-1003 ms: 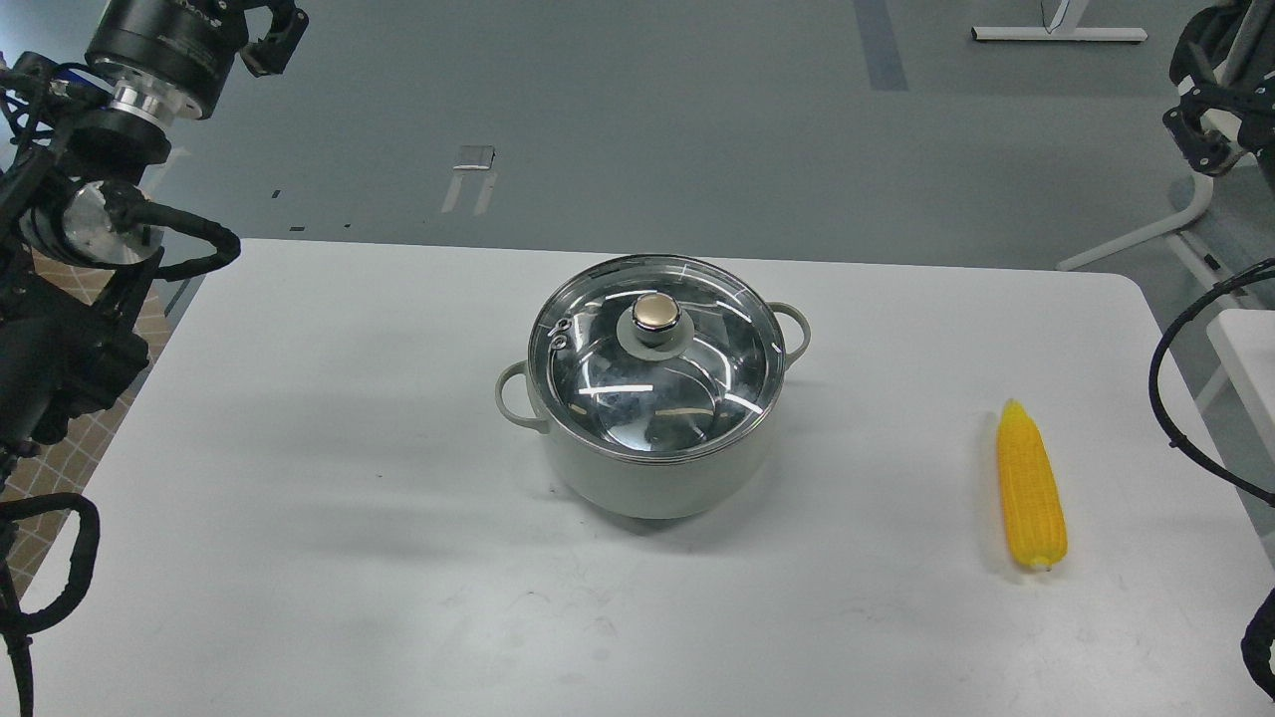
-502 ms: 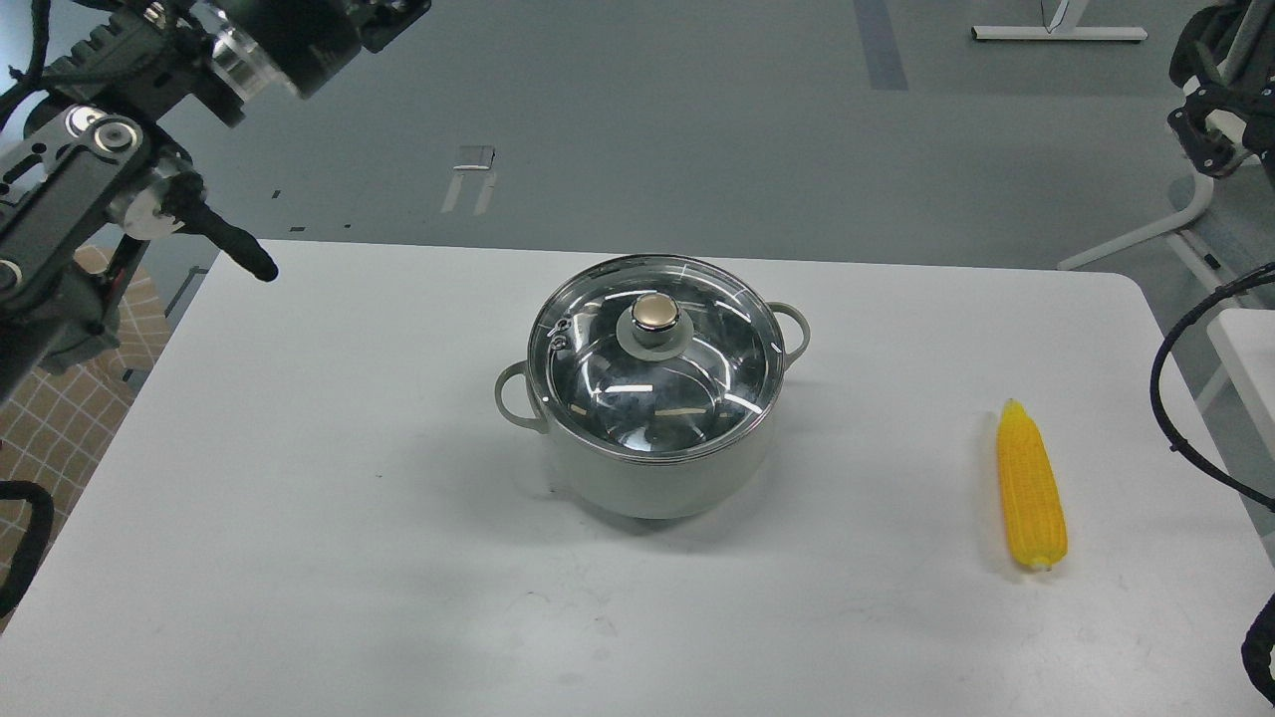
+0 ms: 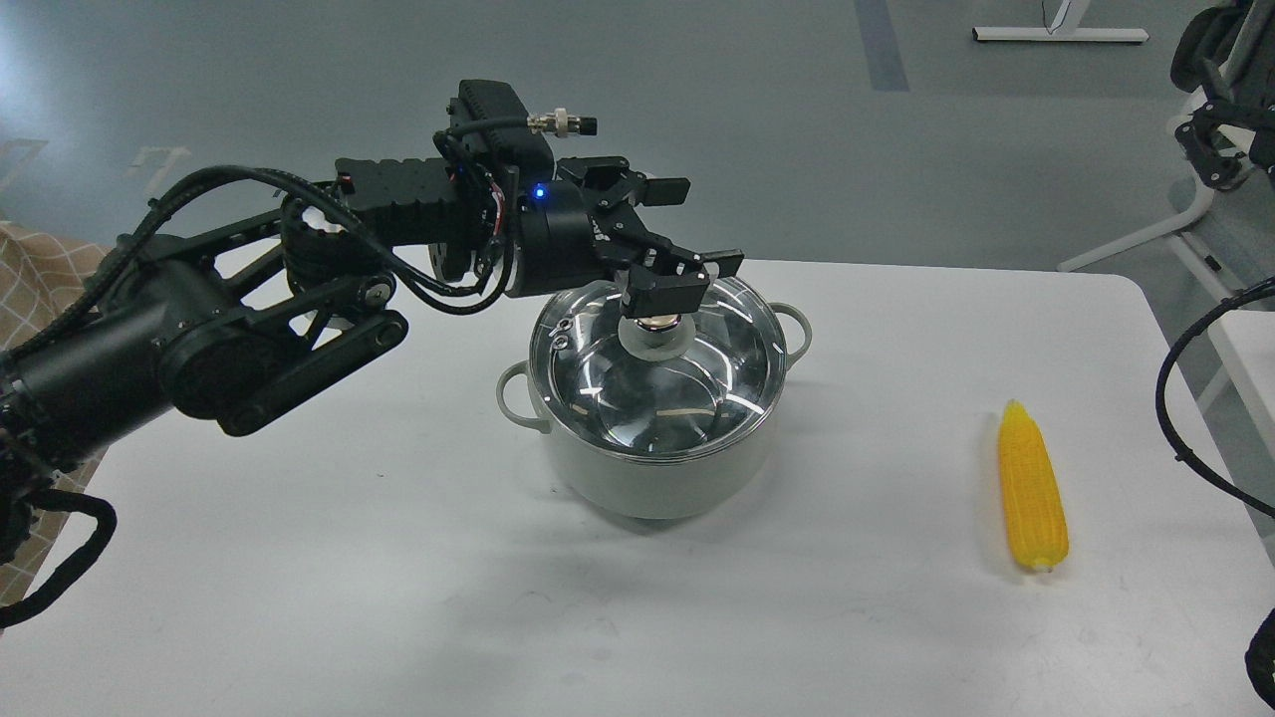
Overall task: Open pot and put corn in
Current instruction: 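Reach the left gripper over the pot and grasp the lid knob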
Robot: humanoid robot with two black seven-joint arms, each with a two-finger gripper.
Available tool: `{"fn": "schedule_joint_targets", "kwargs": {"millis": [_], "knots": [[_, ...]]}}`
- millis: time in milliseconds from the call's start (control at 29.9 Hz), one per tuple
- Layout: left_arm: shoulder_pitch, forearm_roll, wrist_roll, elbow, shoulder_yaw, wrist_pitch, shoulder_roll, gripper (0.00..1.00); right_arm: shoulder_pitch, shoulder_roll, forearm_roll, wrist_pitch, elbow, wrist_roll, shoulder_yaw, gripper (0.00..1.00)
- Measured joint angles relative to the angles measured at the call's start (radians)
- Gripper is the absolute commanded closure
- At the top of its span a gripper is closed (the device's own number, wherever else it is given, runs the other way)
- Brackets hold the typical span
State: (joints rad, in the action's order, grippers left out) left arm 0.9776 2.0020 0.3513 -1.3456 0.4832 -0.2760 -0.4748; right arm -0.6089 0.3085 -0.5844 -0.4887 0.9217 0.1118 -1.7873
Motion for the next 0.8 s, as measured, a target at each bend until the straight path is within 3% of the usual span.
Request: {"fn": "schedule_joint_targets", "kwargs": {"millis": [535, 602, 802], "knots": [[-0.072, 0.006, 0.028, 0.085, -0.061, 0.043, 0.018, 0.11, 0.002, 0.005, 0.001, 0.000, 0.002, 0.000, -0.006, 0.00], [-0.074, 0.009, 0.028, 0.089, -0.074, 0.053, 0.019, 0.17, 0.002, 0.003, 0.001, 0.000, 0.002, 0.000, -0.006, 0.00], [-0.086, 0.034, 0.028, 0.153, -0.083, 0.090, 0.028, 0.20, 0.002, -0.001, 0.001, 0.000, 0.002, 0.000, -0.005, 0.00]]}}
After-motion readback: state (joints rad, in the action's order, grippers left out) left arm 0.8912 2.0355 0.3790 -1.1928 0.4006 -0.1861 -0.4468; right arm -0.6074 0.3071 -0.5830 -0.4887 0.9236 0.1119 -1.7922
